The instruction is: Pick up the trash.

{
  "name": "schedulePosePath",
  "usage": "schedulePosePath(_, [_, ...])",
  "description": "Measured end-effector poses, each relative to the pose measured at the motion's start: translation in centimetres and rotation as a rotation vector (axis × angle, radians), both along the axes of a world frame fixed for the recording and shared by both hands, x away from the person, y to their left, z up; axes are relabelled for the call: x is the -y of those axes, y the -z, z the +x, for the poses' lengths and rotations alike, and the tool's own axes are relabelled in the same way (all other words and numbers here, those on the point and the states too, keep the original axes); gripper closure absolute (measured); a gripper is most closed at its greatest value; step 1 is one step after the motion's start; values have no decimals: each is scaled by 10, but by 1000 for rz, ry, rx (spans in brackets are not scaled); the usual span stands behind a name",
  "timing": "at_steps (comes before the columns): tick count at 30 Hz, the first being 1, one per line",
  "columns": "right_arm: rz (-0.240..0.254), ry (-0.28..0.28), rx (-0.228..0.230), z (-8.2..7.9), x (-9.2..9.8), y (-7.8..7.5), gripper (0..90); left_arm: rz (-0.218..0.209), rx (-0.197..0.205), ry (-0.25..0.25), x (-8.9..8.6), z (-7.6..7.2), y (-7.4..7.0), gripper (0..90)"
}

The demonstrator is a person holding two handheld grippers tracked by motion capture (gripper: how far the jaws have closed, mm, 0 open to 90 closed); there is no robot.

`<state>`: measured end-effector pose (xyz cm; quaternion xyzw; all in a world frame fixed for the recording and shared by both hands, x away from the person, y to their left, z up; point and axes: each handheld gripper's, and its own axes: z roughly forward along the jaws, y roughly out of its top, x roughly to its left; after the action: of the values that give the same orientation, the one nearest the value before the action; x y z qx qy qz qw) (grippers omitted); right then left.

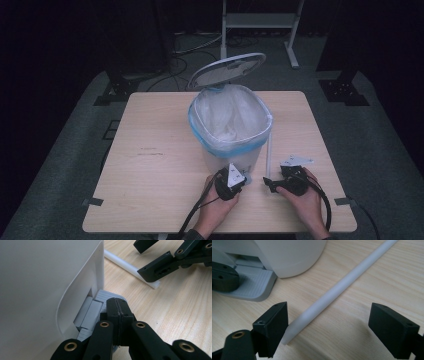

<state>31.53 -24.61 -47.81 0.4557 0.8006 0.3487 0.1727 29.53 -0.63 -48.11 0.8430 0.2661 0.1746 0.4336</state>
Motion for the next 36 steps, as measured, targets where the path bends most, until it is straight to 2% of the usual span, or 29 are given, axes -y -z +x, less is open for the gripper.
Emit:
schedulePosePath(14, [-42,47,-3,4,13,3,159,0,0,0,0,0,0,900])
schedulePosePath(16, [-36,51,2,4,17,3,220,0,0,0,0,0,0,900])
schedulePosePath(24, [-36,71,6,6,26,2,264,0,0,0,0,0,0,900])
schedulePosePath(31, [-34,80,10,6,36,0,412,0,0,0,0,0,0,900])
schedulePosePath(36, [-33,86,11,7,42,0,481,0,0,0,0,0,0,900])
